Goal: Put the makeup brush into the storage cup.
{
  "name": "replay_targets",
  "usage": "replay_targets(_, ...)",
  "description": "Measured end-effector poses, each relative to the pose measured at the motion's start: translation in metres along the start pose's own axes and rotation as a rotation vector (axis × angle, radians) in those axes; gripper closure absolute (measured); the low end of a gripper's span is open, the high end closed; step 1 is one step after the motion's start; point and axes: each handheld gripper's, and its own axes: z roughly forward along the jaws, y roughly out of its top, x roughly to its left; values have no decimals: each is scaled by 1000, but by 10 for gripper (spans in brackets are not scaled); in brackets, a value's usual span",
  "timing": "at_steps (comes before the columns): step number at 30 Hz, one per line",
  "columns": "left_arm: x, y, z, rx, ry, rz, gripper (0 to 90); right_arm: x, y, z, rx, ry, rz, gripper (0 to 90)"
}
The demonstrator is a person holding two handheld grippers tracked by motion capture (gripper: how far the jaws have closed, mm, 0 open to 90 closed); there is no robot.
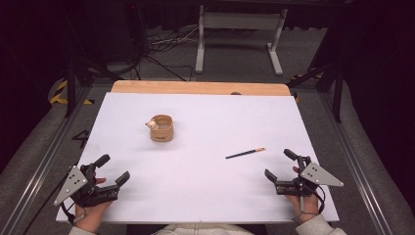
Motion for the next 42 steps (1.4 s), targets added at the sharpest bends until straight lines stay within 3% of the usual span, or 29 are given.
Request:
replay_targets(15,1,1,0,-2,-4,-12,79,0,2,-1,-1,1,20,17)
replay_targets(21,1,1,0,7,1,-7,80,0,8,-3,-41,17,46,4)
replay_targets(22,1,1,-1,8,4,-7,80,-2,11,-1,-23,19,66,3)
replay_targets(30,1,1,0,9,13,-8,79,-17,29,11,24,22,76,9)
replay_targets(36,1,1,0,12,10,-9,79,-28,37,24,36,20,74,0)
replay_targets(40,1,1,-2,8,14,-14,79,-33,41,32,58,56,77,10)
replay_targets(42,1,1,-2,10,15,-10,79,-34,44,34,67,42,62,10)
